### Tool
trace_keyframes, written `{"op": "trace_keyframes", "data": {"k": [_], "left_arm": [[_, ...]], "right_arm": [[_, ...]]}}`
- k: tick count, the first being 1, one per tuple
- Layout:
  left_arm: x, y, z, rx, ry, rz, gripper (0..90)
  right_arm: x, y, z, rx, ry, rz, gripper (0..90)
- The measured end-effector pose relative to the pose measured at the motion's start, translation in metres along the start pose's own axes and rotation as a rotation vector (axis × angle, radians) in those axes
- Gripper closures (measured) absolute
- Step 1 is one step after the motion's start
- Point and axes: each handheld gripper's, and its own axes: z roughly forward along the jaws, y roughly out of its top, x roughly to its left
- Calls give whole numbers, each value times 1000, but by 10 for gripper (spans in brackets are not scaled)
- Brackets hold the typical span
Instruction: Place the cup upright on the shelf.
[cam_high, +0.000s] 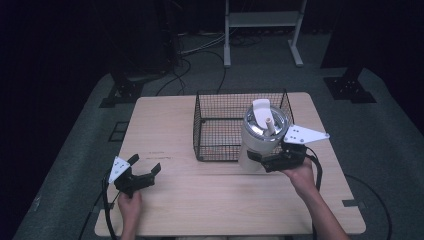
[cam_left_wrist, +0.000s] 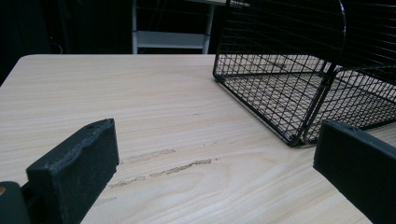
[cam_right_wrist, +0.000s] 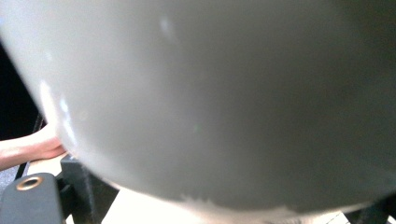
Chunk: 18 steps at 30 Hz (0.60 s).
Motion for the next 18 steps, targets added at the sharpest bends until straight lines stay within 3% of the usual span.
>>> {"op": "trace_keyframes", "data": {"k": [18], "left_arm": [[0, 0, 0, -4, -1, -1, 0]], "right_arm": [[-20, 43, 32, -4, 10, -18, 94]]}}
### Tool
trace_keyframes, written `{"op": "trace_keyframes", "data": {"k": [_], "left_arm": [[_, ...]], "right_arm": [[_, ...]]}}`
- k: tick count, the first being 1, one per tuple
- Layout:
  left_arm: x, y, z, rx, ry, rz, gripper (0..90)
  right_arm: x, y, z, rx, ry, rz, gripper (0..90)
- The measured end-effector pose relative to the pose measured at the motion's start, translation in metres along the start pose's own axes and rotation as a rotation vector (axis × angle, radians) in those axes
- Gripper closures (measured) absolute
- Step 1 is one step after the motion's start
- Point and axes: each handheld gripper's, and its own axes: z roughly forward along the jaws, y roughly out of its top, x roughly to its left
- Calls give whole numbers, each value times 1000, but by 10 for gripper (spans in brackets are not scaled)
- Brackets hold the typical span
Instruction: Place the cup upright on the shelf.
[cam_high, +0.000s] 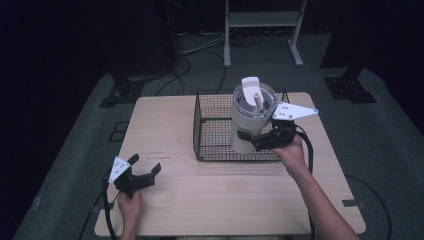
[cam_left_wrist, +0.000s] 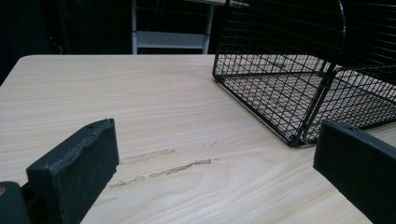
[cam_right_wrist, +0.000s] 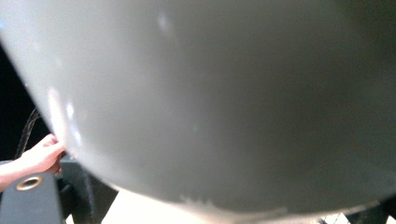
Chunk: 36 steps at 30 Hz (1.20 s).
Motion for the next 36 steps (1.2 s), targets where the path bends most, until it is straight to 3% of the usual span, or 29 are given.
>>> {"op": "trace_keyframes", "data": {"k": [11, 20, 22, 27, 36], "left_arm": [[1, 0, 0, -1, -4, 0, 0], [1, 0, 0, -2, -5, -1, 0], [1, 0, 0, 1, -6, 4, 0], [1, 0, 0, -2, -8, -5, 0], [1, 0, 0, -2, -8, -4, 0]], "right_arm": [[-20, 15, 30, 20, -7, 4, 94], [-43, 23, 63, 5, 17, 8, 95], [-49, 22, 69, -3, 15, 5, 94], [-65, 17, 86, 56, 49, 33, 94], [-81, -5, 109, 95, 60, 51, 94]]}}
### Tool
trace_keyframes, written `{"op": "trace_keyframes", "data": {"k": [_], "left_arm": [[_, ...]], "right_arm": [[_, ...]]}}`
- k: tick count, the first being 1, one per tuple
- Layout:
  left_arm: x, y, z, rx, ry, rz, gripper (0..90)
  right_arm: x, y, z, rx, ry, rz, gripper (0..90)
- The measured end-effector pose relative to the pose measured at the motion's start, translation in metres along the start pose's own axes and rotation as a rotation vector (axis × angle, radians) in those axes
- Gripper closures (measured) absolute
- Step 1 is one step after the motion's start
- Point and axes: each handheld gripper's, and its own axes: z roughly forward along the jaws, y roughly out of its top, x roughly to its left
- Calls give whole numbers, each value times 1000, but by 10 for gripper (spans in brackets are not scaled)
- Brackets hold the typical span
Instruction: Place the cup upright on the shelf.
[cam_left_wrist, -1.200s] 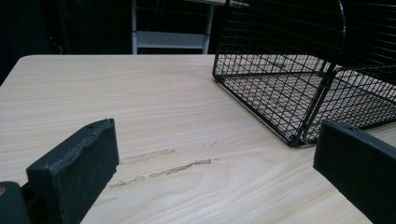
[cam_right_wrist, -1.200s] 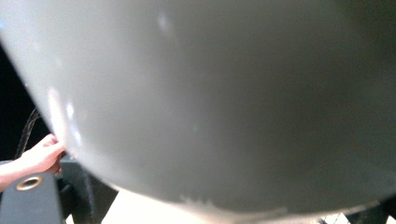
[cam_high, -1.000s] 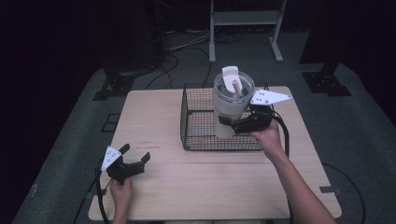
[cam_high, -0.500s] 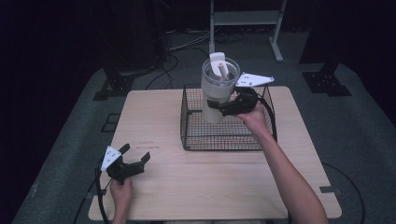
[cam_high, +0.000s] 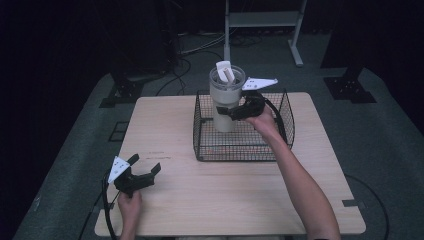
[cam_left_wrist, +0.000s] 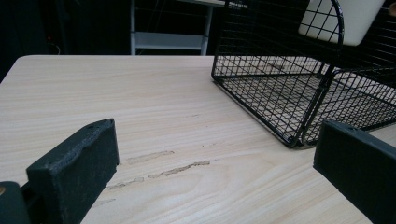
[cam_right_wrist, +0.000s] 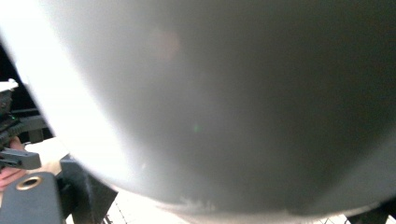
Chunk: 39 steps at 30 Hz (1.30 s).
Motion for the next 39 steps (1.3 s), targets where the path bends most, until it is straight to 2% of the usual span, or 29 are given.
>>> {"op": "trace_keyframes", "data": {"k": [3, 4, 10, 16, 20, 24, 28, 36, 39], "left_arm": [[0, 0, 0, -1, 0, 1, 0], [0, 0, 0, -1, 0, 0, 0], [0, 0, 0, 0, -1, 2, 0], [0, 0, 0, 0, -2, 2, 0], [1, 0, 0, -5, -2, -2, 0], [1, 0, 0, -6, -2, -2, 0], [0, 0, 0, -8, -2, -4, 0], [0, 0, 0, -4, -5, 9, 0], [0, 0, 0, -4, -5, 5, 0]], "right_arm": [[-5, -8, 8, 11, 14, 13, 94], [-7, -12, 12, 20, 19, 4, 94], [-10, -19, 22, 47, 27, -6, 94], [-17, -30, 30, 80, 48, 7, 94], [-21, -37, 36, 105, 46, 17, 94], [-24, -43, 43, 133, 40, 7, 94], [-28, -51, 52, 172, 49, 30, 94], [-30, -56, 63, 224, 61, 6, 94], [-31, -57, 63, 214, 59, 6, 94]]}}
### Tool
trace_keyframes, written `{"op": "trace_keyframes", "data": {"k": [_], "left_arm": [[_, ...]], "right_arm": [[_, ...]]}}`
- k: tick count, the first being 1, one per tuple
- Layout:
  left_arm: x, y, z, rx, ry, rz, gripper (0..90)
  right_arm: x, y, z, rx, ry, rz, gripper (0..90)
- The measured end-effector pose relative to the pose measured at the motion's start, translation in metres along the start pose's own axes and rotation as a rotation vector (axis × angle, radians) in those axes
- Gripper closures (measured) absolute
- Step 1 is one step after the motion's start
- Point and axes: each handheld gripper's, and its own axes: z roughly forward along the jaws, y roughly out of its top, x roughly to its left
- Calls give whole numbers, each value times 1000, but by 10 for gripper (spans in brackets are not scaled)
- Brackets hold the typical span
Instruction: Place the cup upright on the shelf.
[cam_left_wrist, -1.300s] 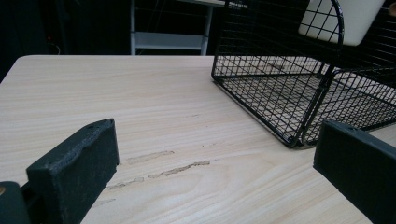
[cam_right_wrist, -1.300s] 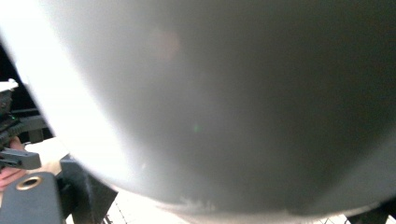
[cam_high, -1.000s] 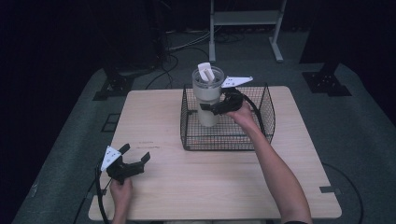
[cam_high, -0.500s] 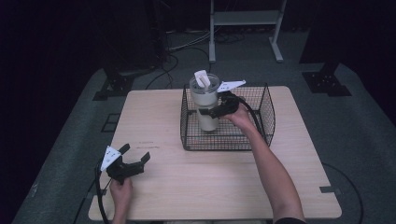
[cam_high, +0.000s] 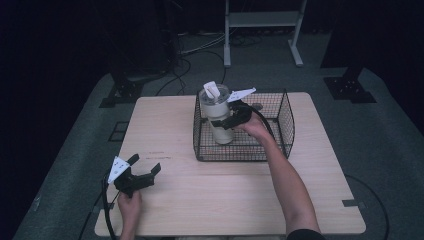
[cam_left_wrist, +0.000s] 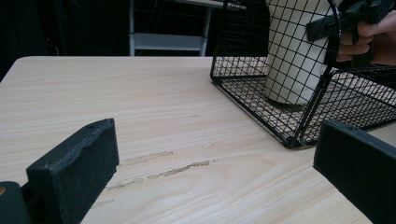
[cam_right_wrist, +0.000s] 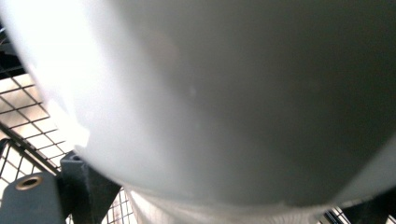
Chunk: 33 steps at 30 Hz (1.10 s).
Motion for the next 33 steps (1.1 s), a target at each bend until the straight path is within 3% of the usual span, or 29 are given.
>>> {"op": "trace_keyframes", "data": {"k": [7, 11, 16, 23, 28, 33], "left_arm": [[0, 0, 0, 1, 0, 0, 0], [0, 0, 0, 2, 0, 4, 0], [1, 0, 0, -3, -4, -14, 0], [0, 0, 0, -4, -4, -12, 0], [0, 0, 0, -4, -5, -11, 0], [1, 0, 0, 0, -4, -9, 0]], "right_arm": [[-2, -5, -3, -7, 2, 8, 91], [1, -6, -3, 1, 4, -35, 90], [4, -5, -3, 8, -5, -53, 90], [3, -9, -6, -6, -4, -36, 90], [3, -11, -8, -16, -5, -51, 90], [2, -11, -13, 13, -6, -47, 84]]}}
